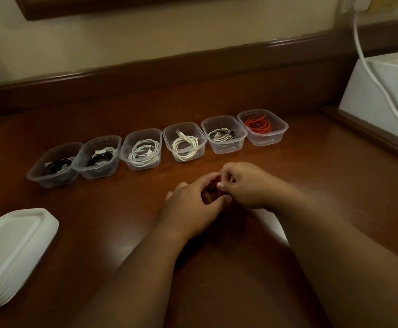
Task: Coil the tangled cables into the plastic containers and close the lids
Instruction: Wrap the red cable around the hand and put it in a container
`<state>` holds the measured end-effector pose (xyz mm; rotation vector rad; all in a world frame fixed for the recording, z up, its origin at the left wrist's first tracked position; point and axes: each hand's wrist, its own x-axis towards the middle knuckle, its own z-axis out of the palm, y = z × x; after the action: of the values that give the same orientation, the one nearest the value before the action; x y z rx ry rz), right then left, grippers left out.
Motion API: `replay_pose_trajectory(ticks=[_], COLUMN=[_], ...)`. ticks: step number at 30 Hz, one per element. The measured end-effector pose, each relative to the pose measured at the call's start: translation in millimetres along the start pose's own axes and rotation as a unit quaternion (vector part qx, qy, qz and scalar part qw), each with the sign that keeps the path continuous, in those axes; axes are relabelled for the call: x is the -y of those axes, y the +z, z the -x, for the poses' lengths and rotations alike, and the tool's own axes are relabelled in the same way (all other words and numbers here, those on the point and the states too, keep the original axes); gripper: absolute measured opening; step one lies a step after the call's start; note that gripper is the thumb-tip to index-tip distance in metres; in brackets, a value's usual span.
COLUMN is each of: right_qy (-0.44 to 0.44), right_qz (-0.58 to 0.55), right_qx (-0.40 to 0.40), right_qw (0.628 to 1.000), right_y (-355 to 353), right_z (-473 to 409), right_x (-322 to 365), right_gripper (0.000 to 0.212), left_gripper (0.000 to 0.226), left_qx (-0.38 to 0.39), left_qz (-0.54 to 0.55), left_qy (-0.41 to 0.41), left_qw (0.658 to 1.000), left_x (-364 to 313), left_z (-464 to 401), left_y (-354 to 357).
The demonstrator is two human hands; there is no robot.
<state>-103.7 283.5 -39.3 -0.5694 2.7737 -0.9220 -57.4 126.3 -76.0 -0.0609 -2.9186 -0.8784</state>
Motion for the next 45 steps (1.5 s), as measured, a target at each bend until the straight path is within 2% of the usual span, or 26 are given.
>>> replay_pose_trajectory(ticks=[7, 13, 20, 26, 28, 31, 37, 39, 42, 45], right_qy=[0.074, 0.099, 0.101, 0.130, 0.149, 0.165, 0.144, 0.139, 0.141, 0.152], right_qz=[-0.043, -0.069, -0.109, -0.182, -0.252, -0.376, -0.471, -0.458, -0.412, -0.378], right_qx=[-0.050, -0.053, -0.047, -0.028, -0.015, -0.018, -0.047, -0.062, -0.062, -0.062], right_qw=[0.995, 0.991, 0.988, 0.974, 0.956, 0.912, 0.869, 0.876, 0.898, 0.911], right_y=[12.3, 14.1, 8.7, -2.1, -5.5, -10.6, -43.3, -55.9, -68.8, -73.9], right_z=[-4.4, -6.5, -3.0, 0.7, 0.2, -4.0, -20.7, -25.9, -36.7, -46.1], right_x=[7.6, 5.2, -1.1, -7.0, -10.1, -17.1, -33.2, -42.0, -57.4, -67.7], right_gripper=[0.021, 0.017, 0.014, 0.017, 0.018, 0.017, 0.008, 0.009, 0.018, 0.011], left_gripper=[0.059, 0.060, 0.046, 0.065, 0.065, 0.064, 0.072, 0.076, 0.081, 0.093], left_qx=[-0.071, -0.066, -0.040, 0.023, 0.032, -0.001, -0.108, -0.120, -0.097, -0.025], left_qz=[-0.113, -0.137, -0.134, -0.161, -0.163, -0.169, -0.195, -0.201, -0.209, -0.185], left_qy=[-0.047, -0.055, 0.025, 0.040, 0.053, 0.100, 0.230, 0.246, 0.264, 0.283], left_qw=[0.990, 0.987, 0.990, 0.986, 0.985, 0.981, 0.947, 0.941, 0.936, 0.941], left_x=[-7.8, -7.9, -10.2, -14.1, -15.8, -19.7, -46.3, -51.0, -55.7, -59.4], left_z=[-2.3, -4.3, -1.4, -5.9, -11.3, -23.3, -64.3, -81.9, -104.2, -121.5], left_y=[-9.2, -6.5, 7.7, 8.6, 6.6, 6.5, 10.4, 12.8, 17.4, 15.9])
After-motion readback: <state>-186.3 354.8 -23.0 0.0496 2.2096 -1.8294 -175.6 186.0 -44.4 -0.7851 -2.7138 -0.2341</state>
